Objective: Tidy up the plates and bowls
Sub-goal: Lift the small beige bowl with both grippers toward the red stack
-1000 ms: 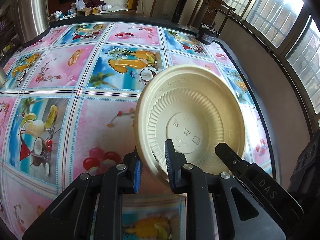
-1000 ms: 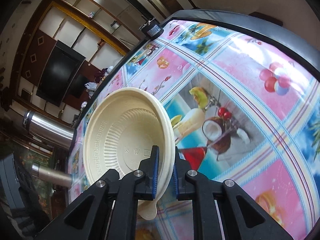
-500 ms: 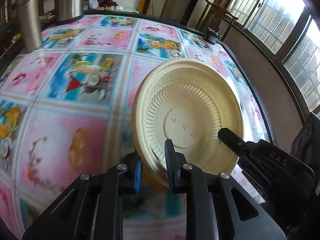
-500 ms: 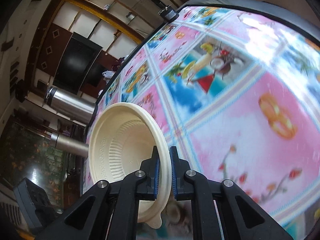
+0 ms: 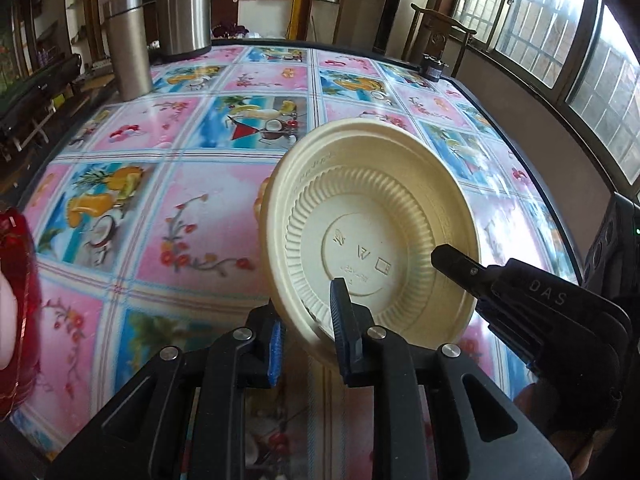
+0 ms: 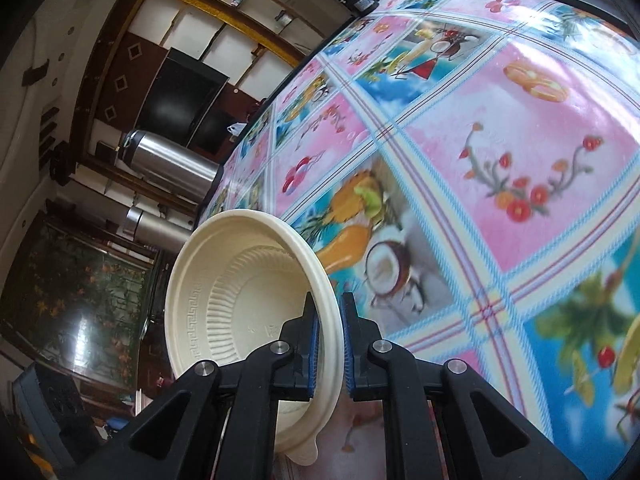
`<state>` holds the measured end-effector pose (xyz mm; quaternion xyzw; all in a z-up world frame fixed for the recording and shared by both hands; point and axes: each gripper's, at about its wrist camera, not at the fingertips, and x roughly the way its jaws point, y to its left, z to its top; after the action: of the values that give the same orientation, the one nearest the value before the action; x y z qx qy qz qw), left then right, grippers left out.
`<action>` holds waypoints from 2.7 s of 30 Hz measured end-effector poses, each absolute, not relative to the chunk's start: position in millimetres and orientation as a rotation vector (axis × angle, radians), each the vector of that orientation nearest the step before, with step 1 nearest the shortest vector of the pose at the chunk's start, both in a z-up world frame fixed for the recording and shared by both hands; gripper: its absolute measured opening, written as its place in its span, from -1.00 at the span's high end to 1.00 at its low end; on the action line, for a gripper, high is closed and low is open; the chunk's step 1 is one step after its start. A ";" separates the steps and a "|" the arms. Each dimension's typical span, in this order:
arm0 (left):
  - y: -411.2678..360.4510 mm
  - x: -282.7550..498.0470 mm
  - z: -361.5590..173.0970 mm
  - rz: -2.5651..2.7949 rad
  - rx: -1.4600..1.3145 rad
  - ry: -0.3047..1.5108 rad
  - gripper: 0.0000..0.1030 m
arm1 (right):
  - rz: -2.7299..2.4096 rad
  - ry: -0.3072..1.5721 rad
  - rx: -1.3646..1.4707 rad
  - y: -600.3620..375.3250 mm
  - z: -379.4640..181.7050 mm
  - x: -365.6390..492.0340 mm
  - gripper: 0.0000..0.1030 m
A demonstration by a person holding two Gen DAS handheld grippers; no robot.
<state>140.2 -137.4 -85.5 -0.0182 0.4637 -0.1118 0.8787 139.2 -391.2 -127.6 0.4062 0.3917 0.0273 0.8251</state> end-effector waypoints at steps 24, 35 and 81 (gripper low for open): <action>-107.7 114.6 -89.0 -0.194 -0.022 0.937 0.61 | 0.127 0.844 0.745 -350.7 -126.1 139.5 0.71; -106.0 116.2 -91.4 -0.198 -0.020 0.944 0.61 | 0.124 0.838 0.714 -346.4 -123.9 140.6 0.68; -100.1 117.0 -95.8 -0.209 -0.037 0.952 0.59 | 0.125 0.826 0.699 -346.9 -119.2 139.9 0.59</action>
<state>117.0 -100.1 -95.8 -0.0178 0.4572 -0.1006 0.8835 139.9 -346.9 -119.2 0.3323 0.3931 0.0595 0.8553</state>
